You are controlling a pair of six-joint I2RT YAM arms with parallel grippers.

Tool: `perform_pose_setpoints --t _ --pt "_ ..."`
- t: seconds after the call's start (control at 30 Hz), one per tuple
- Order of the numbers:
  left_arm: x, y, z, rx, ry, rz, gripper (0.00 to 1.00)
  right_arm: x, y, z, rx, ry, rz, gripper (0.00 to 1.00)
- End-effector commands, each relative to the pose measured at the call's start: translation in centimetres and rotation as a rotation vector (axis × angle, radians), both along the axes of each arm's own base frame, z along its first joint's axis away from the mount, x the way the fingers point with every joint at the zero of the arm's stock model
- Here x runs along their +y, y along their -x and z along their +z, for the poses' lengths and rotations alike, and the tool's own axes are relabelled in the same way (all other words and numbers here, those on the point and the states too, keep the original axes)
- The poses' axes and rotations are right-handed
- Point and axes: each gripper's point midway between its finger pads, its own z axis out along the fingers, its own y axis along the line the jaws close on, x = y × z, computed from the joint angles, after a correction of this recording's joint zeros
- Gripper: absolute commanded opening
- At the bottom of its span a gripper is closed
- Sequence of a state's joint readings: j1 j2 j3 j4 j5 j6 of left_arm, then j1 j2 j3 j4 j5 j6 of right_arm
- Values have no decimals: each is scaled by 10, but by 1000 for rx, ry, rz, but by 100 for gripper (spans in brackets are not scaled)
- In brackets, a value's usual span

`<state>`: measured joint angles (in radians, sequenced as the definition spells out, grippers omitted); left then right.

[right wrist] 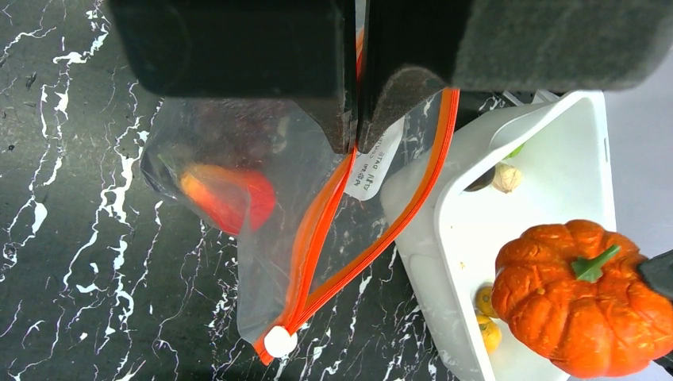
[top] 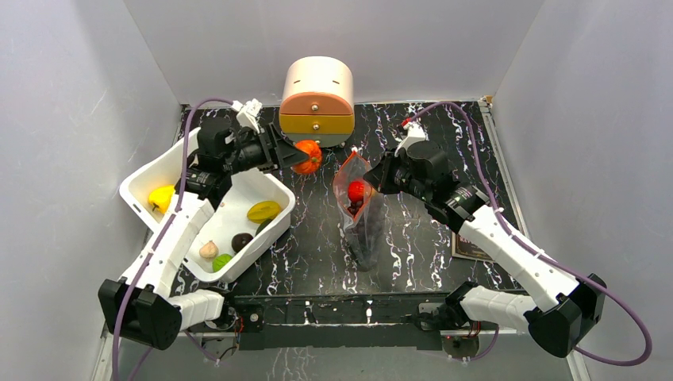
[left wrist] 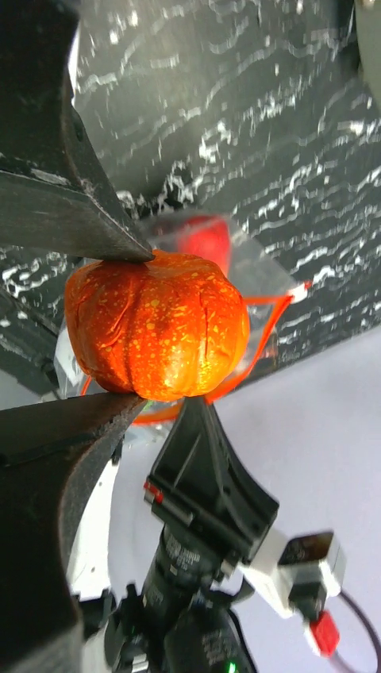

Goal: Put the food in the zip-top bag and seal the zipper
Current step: Place the fake fruit in the zipper food storage bag.

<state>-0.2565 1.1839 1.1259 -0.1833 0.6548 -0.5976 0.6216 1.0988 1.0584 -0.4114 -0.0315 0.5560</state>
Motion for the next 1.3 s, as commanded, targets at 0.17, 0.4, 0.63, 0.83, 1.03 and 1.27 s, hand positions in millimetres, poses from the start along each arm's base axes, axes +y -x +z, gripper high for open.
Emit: perform_pose_setpoints --t 0.17,0.4,0.63,0.83,1.03,1.27 --pt "-57 9 28 36 203 -115 22 5 -13 47 -123 -77 -22 0" --pt "-88 18 20 75 235 -183 22 5 -15 51 -137 -78 -28 0" --pt "-106 24 -2 114 185 -206 21 5 -15 63 -173 -107 -27 0" --pt "-107 27 -22 157 124 -189 23 1 -11 67 -189 -126 -39 0" --pt "-107 31 -27 187 99 -187 28 2 -12 67 -180 -129 -39 0" --pt "-100 27 -32 179 30 -145 48 4 -12 71 -182 -142 -33 0"
